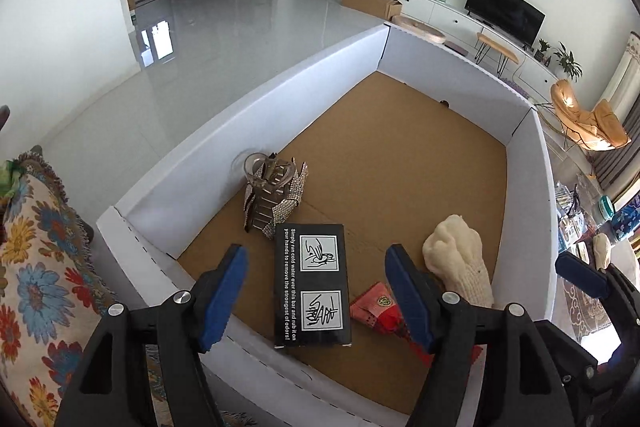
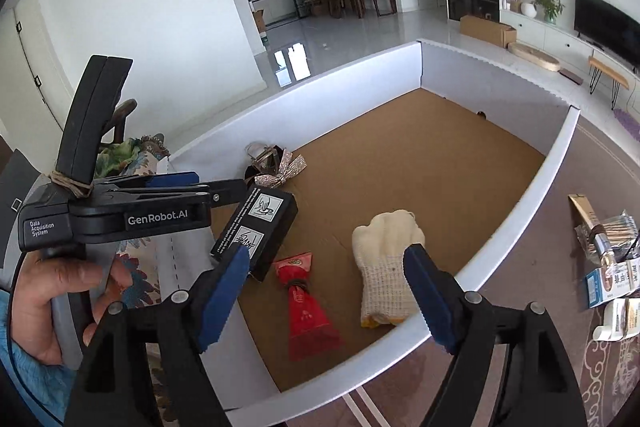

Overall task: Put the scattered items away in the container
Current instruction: 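Carry both items into the white box and open both grippers to release them, then move both grippers back over the table toward the remaining items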

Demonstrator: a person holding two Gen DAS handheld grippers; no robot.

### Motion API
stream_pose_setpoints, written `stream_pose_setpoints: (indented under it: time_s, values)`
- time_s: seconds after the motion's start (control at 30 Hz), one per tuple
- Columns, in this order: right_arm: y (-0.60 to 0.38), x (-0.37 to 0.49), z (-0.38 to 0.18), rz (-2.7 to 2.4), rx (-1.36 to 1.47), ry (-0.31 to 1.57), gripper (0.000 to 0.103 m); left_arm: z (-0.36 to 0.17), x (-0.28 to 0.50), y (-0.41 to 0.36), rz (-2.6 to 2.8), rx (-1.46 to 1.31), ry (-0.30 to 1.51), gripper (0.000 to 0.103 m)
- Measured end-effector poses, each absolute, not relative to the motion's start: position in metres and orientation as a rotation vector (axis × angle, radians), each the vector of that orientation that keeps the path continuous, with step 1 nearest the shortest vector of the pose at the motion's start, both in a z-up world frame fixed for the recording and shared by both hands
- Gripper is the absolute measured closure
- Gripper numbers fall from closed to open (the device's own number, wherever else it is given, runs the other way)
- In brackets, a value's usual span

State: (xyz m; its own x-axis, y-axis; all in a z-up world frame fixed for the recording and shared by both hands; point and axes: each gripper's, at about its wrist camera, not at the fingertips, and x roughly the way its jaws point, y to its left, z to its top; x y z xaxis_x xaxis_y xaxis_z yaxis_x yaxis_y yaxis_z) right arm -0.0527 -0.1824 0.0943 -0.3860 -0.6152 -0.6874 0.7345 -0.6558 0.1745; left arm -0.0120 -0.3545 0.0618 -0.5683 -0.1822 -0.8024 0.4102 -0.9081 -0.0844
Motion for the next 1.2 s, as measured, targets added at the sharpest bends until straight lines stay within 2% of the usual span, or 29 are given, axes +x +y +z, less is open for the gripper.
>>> stream_pose_setpoints:
  time_s: [0.07, 0.13, 0.2, 0.27, 0.43, 0.63, 0.9, 1.07, 1.2]
  values:
    - [-0.15, -0.045, 0.099, -2.18, 0.861, 0.209, 0.006, 0.075, -0.007, -0.331, -2.555, 1.19, 0.322, 0.033]
    - [-0.114, -0.036, 0.096, -2.276, 0.803, 0.239, 0.0, 0.087, -0.002, -0.299, -2.63, 1.169, 0.275, 0.032]
    - [-0.072, -0.037, 0.084, -2.357, 0.804, 0.273, 0.0, 0.096, 0.003, -0.263, -2.718, 1.164, 0.25, 0.027]
    - [-0.027, -0.046, 0.066, -2.434, 0.849, 0.311, 0.0, 0.1, 0.007, -0.222, -2.809, 1.178, 0.22, 0.014]
    - [0.085, -0.058, 0.022, -2.612, 1.054, 0.419, 0.0, 0.07, -0.003, -0.113, -2.953, 1.358, 0.104, 0.012]
    - [0.182, -0.054, -0.001, -2.683, 1.251, 0.243, 0.0, -0.007, -0.033, -0.021, -2.952, 1.543, 0.068, 0.013]
    - [0.202, -0.058, -0.021, -2.701, 1.383, 0.124, 0.0, -0.034, -0.055, 0.018, -2.937, 1.561, -0.125, 0.013]
    - [0.208, -0.061, -0.022, -2.726, 1.402, 0.072, 0.0, -0.043, -0.068, 0.015, -2.926, 1.573, -0.159, 0.012]
    - [0.208, -0.06, -0.021, -2.723, 1.389, 0.056, 0.0, -0.045, -0.069, 0.016, -2.971, 1.548, -0.196, 0.009]
